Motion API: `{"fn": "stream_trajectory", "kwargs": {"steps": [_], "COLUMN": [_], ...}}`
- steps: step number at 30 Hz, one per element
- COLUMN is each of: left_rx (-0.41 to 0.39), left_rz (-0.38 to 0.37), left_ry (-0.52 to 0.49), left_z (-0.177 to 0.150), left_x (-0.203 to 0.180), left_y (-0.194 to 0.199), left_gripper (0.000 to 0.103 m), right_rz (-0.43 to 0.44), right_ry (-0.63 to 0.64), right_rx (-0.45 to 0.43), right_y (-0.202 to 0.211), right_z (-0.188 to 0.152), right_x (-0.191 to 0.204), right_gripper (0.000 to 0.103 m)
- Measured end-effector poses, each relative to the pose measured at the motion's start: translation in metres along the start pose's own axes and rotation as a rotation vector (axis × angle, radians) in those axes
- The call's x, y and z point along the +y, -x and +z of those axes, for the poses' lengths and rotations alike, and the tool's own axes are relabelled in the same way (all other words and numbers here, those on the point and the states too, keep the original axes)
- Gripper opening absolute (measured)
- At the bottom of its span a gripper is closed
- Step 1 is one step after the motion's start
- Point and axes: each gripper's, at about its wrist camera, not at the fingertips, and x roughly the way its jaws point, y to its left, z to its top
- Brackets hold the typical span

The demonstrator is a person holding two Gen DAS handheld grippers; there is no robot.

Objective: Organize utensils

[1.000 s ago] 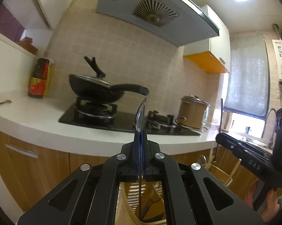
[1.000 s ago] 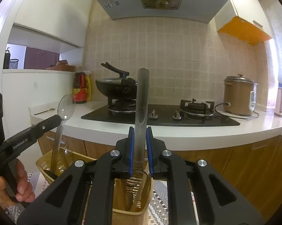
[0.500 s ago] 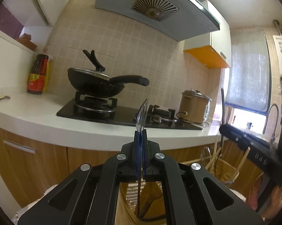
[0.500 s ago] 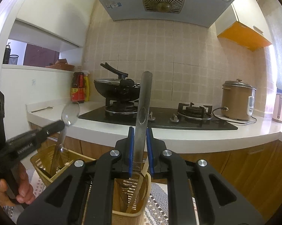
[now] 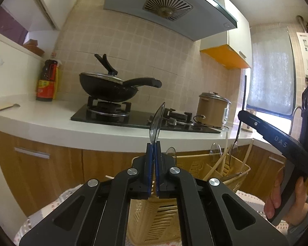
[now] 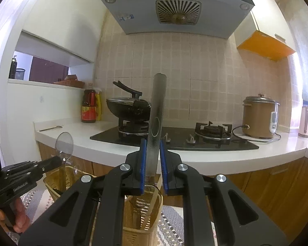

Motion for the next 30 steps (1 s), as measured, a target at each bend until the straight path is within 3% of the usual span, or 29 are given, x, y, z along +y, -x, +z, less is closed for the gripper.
{"fn": "stream_trajectory", "kwargs": {"steps": [15,19,20,22,25,27,30], "left_rx": [0.03,0.032,0.038,0.04,0.049,0.062,0.043], "left_rz": [-0.005,0.002,-0.002,-0.025,-0.01,-0.016,0.013], "left_ry": [0.029,0.054,0.055,0.067,0.066,0.068,0.061], "left_z": [0.0,0.004,0.006,0.009,0.016,0.022,0.025], "left_x": [-0.002,-0.002,-0.002,-0.003,-0.007,-0.011,-0.018], "left_y": [0.011,0.021,0.024,0.033,0.048,0.061,0.085], "left_gripper": [0.001,0.013,0.023,0.037,0.046,0.048,0.062], "right_rz": [0.069,0.085,0.087,0.087,0.072,0.073,0.064], "right_ry": [-0.099,-0.134,-0.146,-0.168,-0.17,-0.174,-0.178], "right_rx": [0.131,0.142,0.147,0.146,0.134,0.13,0.132], "right_y": [-0.001,0.013,0.017,0.028,0.045,0.06,0.077], "right_z": [-0.017,-0.01,-0.008,-0.004,0.001,0.003,0.005], "right_x": [-0.012,-0.018,-0.021,-0.025,-0.026,-0.025,-0.022], "right_gripper": [0.011,0.012,0.015,0.025,0.048,0.049,0.05]}}
